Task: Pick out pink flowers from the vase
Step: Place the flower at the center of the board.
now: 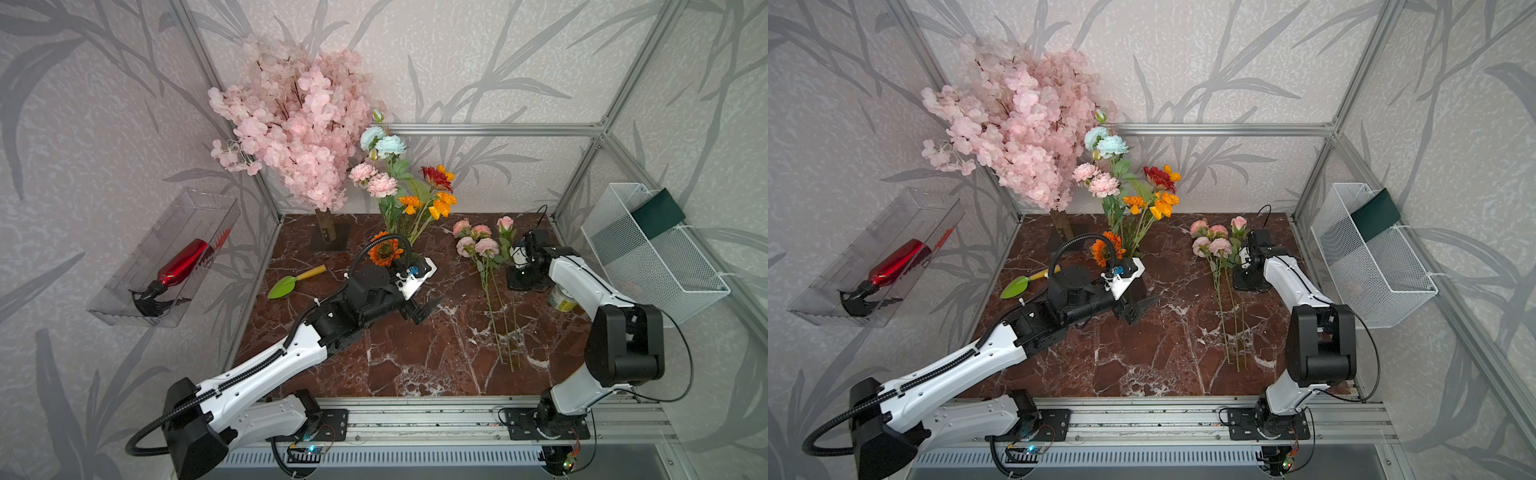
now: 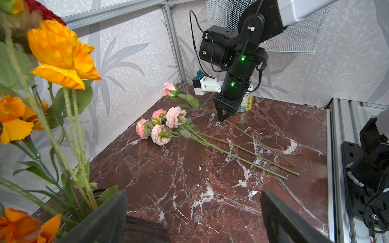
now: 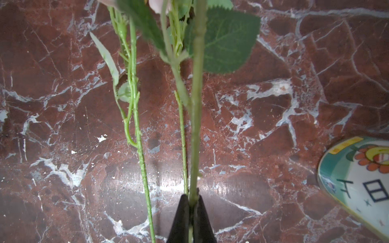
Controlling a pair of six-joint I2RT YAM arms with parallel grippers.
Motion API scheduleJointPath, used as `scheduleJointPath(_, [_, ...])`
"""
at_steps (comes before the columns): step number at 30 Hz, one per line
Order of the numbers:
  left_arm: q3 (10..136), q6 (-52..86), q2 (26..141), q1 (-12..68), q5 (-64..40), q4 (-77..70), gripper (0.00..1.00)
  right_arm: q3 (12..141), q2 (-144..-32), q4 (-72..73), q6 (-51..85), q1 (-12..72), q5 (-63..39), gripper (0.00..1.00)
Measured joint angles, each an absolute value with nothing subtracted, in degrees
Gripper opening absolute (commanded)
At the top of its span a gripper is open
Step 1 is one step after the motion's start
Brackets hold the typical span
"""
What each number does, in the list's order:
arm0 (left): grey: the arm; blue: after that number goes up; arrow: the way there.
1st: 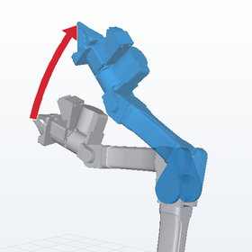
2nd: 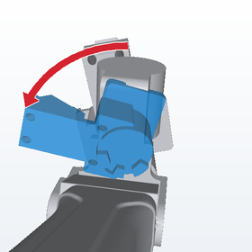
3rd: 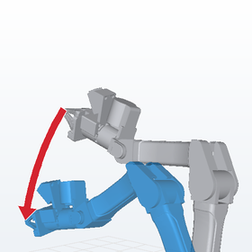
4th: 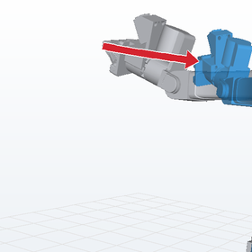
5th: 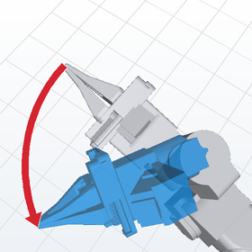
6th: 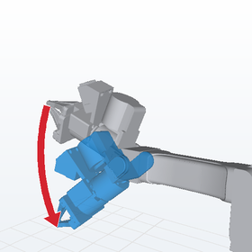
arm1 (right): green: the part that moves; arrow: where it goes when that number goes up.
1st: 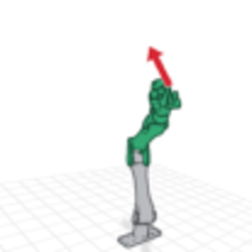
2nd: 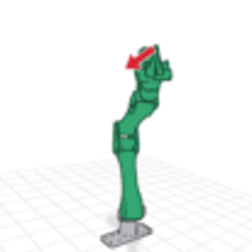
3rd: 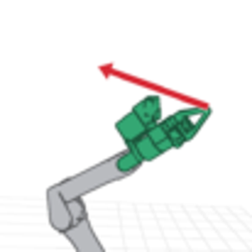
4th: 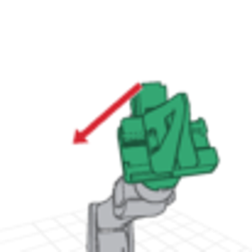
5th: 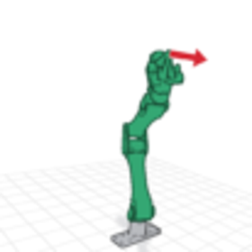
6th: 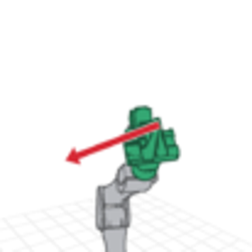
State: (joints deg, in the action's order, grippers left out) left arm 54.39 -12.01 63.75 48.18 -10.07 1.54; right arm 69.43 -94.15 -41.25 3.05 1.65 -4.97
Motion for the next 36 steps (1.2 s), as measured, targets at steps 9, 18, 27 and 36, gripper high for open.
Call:
scheduleJointPath(9, [54.39,-12.03,64.36,48.27,-9.85,1.89,0.99,72.86,-100.14,-39.86,2.96,1.39,-4.4,0.03])
scheduleJointPath(18, [54.39,-12.03,65.34,48.27,-9.37,2.17,0.99,75.5,-104.66,-39.51,2.48,1.39,-5.5,0.04])
scheduleJointPath(27, [54.39,-12.03,65.34,48.27,-9.26,2.17,0.99,75.7,-107.79,-39.44,2.02,1.39,-6.94,0.05])
scheduleJointPath(36, [54.39,-12.03,65.21,48.29,-8.97,2.39,0.99,75.7,-109.36,-38.79,1.87,1.39,-8.49,0.11])
